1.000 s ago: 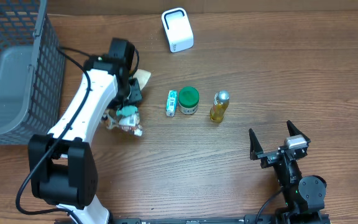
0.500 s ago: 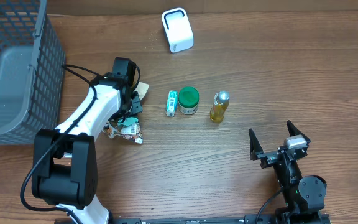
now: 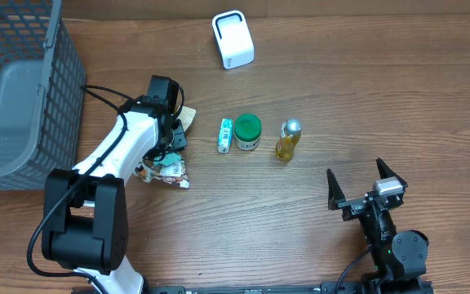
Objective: Scan the item barcode
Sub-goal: 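Carry the wipes pack forward and lower it onto the table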
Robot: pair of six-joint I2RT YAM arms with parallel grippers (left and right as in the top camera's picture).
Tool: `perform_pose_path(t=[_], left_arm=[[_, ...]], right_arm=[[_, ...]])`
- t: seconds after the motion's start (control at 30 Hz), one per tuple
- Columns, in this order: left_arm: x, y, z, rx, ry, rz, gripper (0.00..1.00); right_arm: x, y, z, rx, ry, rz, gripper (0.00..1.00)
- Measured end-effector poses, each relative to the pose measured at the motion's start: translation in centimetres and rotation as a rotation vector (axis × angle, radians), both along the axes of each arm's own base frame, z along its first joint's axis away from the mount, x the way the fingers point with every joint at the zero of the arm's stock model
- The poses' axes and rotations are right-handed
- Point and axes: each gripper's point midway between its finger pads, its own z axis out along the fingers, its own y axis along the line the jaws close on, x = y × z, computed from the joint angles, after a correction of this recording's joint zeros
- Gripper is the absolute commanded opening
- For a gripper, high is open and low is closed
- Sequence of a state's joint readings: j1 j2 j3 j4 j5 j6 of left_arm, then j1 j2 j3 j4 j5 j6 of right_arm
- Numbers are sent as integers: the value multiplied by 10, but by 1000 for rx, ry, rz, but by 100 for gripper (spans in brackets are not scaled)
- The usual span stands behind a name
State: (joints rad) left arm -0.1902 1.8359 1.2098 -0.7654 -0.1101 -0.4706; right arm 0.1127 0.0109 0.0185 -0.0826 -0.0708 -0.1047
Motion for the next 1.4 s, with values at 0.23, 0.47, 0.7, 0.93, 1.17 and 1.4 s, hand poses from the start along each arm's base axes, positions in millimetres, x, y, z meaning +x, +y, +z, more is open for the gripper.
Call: perform_pose_path(t=[0.23,0.47,0.7,0.93,1.17,1.4], left_arm=[[1,0,0,0,-5,-8,92],[-6,0,12,11,51,-52,93],[9,-6,43,-10,21,-66,77],[6,-7,42,-15,33,-66,72],[3,-1,38,18,44,-62,30],[1,4,37,43,48,-65,46]], right_arm=[[0,0,0,0,0,0,100],[0,0,0,0,1,0,100],[0,0,0,0,0,0,100],[0,0,0,0,0,0,100],[0,0,0,0,0,0,100],[0,0,0,0,0,0,100]])
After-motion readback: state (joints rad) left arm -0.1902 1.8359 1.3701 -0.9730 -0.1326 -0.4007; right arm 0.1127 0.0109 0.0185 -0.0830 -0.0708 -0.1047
